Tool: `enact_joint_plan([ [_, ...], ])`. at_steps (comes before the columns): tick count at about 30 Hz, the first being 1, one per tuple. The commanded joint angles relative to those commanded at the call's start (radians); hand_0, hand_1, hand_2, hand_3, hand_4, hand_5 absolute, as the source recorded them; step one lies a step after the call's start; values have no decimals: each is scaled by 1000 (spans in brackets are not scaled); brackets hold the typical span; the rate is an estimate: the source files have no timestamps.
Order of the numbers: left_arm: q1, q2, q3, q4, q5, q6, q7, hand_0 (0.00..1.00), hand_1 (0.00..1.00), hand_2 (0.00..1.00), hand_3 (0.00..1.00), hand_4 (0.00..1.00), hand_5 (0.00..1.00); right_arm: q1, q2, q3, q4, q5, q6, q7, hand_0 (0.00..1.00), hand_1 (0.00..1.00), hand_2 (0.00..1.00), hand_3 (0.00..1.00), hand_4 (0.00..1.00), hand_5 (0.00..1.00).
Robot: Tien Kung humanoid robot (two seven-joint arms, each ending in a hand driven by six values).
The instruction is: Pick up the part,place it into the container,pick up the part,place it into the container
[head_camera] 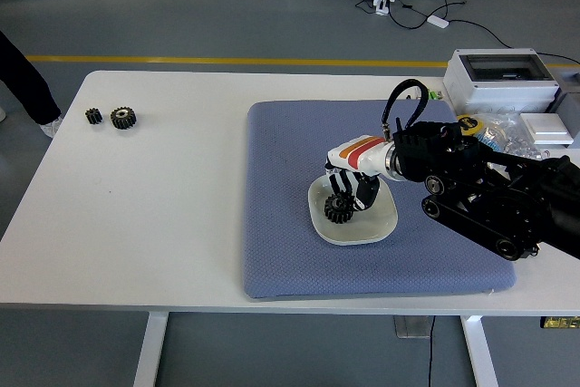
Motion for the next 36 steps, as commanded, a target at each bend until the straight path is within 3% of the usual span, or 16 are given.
enact_joint_plan([
  [18,-2,0,4,0,0,3,-1,695,676,681,568,675,610,3,0,1,-32,-22,10,17,125,348,522,521,524,190],
  [22,-1,0,0,0,4,4,-1,695,676,681,568,675,610,1,-13,20,-23,-32,18,18,125,348,522,521,524,190],
  [23,-1,0,0,0,5,4,-1,698,676,681,567,673,609,1,-18,28,-17,-36,22,18,132,350,531,545,494,120],
  [28,4,0,-7,0,12,4,-1,698,676,681,567,673,609,2,-44,52,10,-59,49,20,132,350,531,545,494,120],
  [29,5,0,-10,0,15,4,-1,698,676,683,567,672,608,2,-51,54,17,-63,58,21,144,350,534,567,447,16],
  [34,9,0,-14,0,22,2,0,698,676,683,567,672,608,-7,-69,42,35,-72,76,25,144,350,534,567,447,16],
  [36,11,0,-15,0,25,2,1,695,676,681,567,670,606,-14,-67,41,31,-71,71,24,143,353,547,593,493,48],
])
